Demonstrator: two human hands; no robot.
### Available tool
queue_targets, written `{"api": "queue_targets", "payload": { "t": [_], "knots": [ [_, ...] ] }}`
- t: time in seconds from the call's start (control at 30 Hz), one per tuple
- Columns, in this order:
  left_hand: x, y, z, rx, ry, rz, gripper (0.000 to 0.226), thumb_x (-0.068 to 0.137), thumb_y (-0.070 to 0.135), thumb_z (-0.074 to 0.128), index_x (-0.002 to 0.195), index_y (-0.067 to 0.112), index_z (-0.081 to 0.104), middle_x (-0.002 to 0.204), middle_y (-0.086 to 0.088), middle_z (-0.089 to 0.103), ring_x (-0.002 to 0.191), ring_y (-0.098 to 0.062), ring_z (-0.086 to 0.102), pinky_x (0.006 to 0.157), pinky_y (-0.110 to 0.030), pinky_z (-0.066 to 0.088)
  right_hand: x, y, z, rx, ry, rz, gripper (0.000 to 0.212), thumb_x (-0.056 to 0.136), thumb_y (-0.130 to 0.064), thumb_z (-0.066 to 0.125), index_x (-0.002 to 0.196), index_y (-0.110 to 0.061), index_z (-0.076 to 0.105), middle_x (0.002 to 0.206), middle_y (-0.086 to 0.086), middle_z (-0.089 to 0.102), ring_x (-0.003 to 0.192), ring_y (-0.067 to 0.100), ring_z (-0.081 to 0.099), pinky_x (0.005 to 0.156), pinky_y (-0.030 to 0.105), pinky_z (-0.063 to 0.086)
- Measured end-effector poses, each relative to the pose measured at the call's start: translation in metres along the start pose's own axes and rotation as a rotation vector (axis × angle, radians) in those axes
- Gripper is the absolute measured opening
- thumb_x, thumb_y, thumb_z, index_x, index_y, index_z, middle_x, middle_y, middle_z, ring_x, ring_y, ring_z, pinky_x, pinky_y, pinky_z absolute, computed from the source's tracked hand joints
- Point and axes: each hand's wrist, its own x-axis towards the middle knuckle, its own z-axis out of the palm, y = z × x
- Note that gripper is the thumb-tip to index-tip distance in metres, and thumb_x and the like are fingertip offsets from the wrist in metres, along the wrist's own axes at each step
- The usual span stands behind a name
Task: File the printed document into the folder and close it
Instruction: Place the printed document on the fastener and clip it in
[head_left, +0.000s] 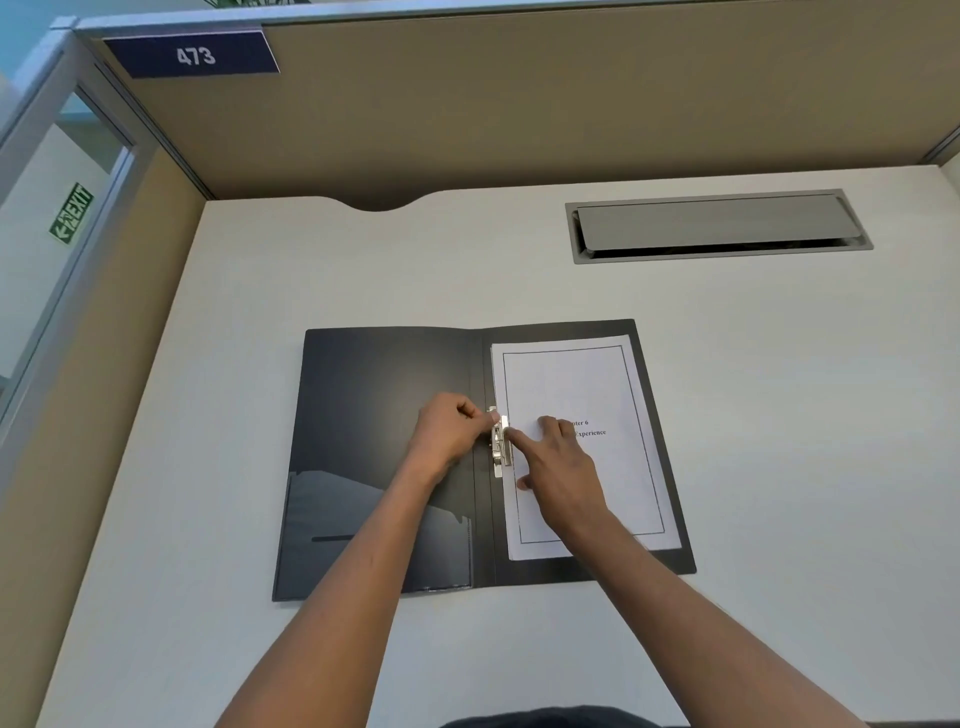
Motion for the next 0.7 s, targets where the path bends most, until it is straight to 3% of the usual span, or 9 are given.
{"api": "queue_targets", "payload": {
  "t": [0.13, 0.33, 0.4, 0.6, 0.7],
  "knots": [
    [-0.009, -0.005, -0.008, 0.017, -0.195, -0.14, 0.039, 0.08, 0.049, 0.083, 0.084, 0.012, 0.069, 0.083, -0.015, 0.073, 0.069, -0.019, 0.055, 0.056, -0.03, 0.046, 0.0, 0.0, 0.0, -0.017, -0.016, -0.01, 0.072, 0.086, -0.023, 0.079, 0.147, -0.034, 0.042, 0.139, 0.014, 0.048, 0.131, 0.032, 0.044, 0.086, 0.036, 0.056],
    [-0.024, -0.018, -0.013, -0.073, -0.26, -0.195, 0.045, 0.077, 0.052, 0.084, 0.094, 0.011, 0.076, 0.094, -0.017, 0.077, 0.073, -0.018, 0.057, 0.061, -0.028, 0.048, 0.001, 0.001, 0.0, -0.031, -0.028, -0.019, 0.071, 0.087, -0.024, 0.079, 0.147, -0.033, 0.041, 0.138, 0.014, 0.048, 0.13, 0.032, 0.044, 0.088, 0.036, 0.056],
    [-0.029, -0.023, -0.01, -0.094, -0.237, -0.199, 0.041, 0.078, 0.049, 0.083, 0.092, 0.011, 0.077, 0.096, -0.018, 0.077, 0.073, -0.018, 0.058, 0.06, -0.028, 0.047, 0.002, 0.002, 0.0, -0.041, -0.029, -0.024, 0.071, 0.087, -0.024, 0.078, 0.146, -0.032, 0.041, 0.137, 0.015, 0.048, 0.13, 0.032, 0.044, 0.085, 0.036, 0.056],
    [-0.038, -0.023, 0.005, -0.069, -0.121, -0.198, 0.035, 0.076, 0.044, 0.088, 0.077, 0.013, 0.072, 0.066, -0.001, 0.065, 0.059, -0.012, 0.055, 0.055, -0.028, 0.042, 0.004, 0.003, 0.003, -0.055, -0.039, -0.025, 0.072, 0.088, -0.027, 0.077, 0.149, -0.032, 0.039, 0.14, 0.015, 0.046, 0.132, 0.031, 0.043, 0.09, 0.035, 0.055],
    [-0.041, -0.021, 0.013, -0.048, -0.066, -0.186, 0.03, 0.077, 0.037, 0.088, 0.073, 0.013, 0.069, 0.067, -0.002, 0.064, 0.06, -0.013, 0.055, 0.054, -0.028, 0.042, 0.004, 0.003, 0.003, -0.06, -0.044, -0.028, 0.072, 0.088, -0.028, 0.077, 0.149, -0.032, 0.039, 0.14, 0.015, 0.046, 0.132, 0.031, 0.043, 0.09, 0.035, 0.056]
  ]
}}
